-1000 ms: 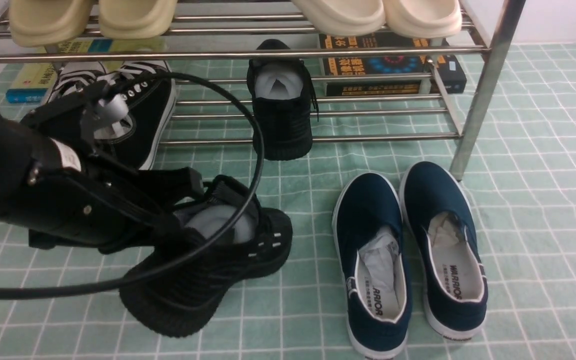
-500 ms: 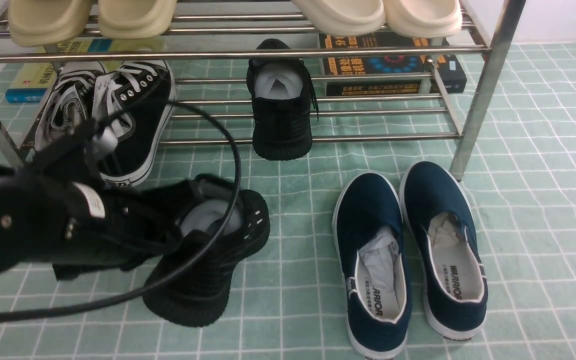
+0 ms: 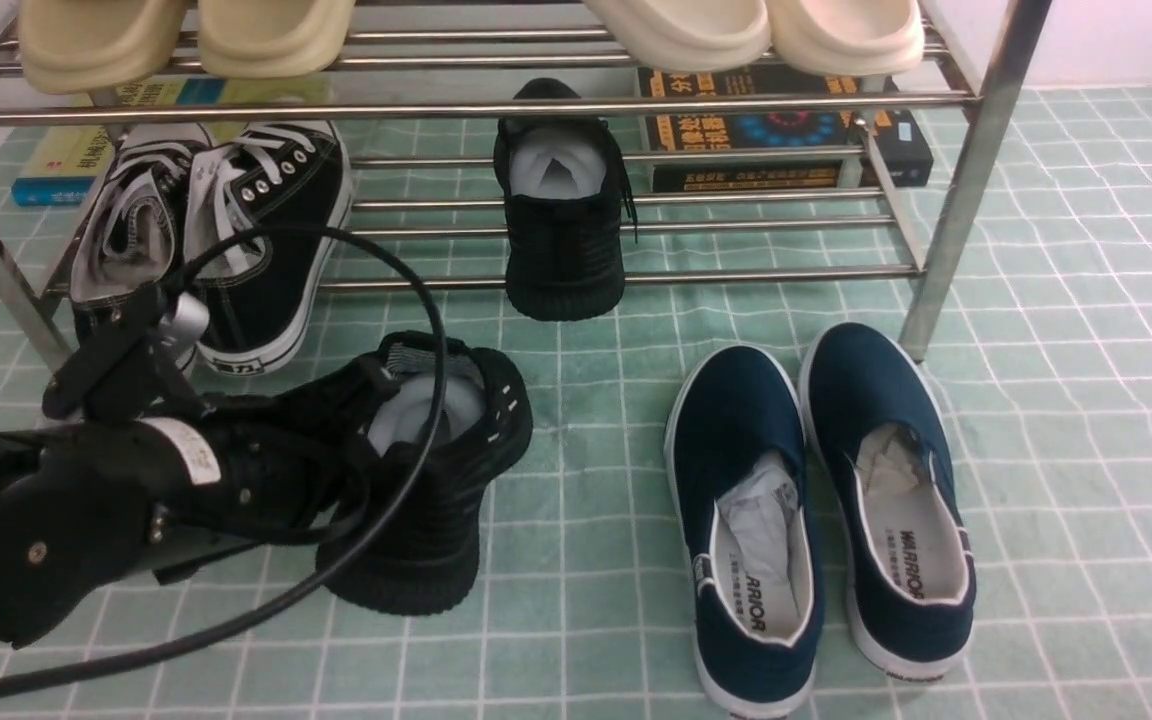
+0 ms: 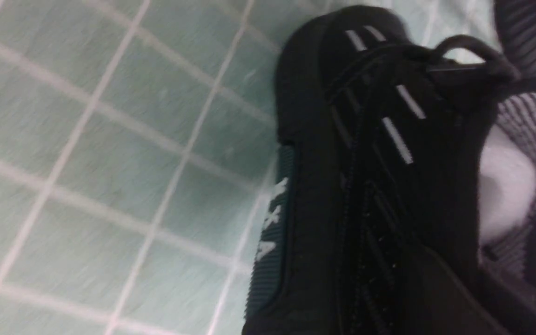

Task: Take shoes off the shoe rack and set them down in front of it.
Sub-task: Use your left arm to remove the clamped shoe from the shoe rack and put it down

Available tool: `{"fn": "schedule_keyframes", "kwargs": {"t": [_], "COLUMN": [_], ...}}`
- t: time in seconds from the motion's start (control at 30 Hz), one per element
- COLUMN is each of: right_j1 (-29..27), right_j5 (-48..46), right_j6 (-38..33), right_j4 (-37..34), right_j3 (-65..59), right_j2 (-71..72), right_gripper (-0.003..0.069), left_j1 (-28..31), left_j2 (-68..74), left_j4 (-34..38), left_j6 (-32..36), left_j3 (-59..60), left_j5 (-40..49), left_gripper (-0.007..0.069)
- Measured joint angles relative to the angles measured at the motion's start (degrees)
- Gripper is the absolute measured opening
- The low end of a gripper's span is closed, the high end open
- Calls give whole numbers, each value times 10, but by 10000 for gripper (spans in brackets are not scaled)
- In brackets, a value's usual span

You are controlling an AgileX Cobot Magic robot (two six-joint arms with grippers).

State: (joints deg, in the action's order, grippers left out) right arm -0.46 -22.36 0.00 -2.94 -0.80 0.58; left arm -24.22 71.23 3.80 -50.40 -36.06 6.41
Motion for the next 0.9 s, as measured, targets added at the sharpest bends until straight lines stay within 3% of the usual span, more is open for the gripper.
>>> {"fn": "schedule_keyframes", "kwargs": {"t": [0.2, 0.53, 0.67, 0.9], "right_j1": [0, 0, 0, 0], "right_j5": [0, 0, 0, 0], "right_j6": [0, 0, 0, 0], "right_j4": [0, 0, 0, 0], "right_j3": [0, 0, 0, 0], "right_j2": [0, 0, 0, 0], "right_gripper": [237, 237, 237, 237], "left_j1": [0, -1, -1, -1], "left_j2": [-4, 67, 86, 81], "left_j4": [0, 1, -1, -4], "left_j6": [-2, -16, -12, 60], "left_j3": [0, 0, 0, -4], "left_j5": [-25, 8, 55, 129], "left_gripper": [32, 54, 116, 297]}}
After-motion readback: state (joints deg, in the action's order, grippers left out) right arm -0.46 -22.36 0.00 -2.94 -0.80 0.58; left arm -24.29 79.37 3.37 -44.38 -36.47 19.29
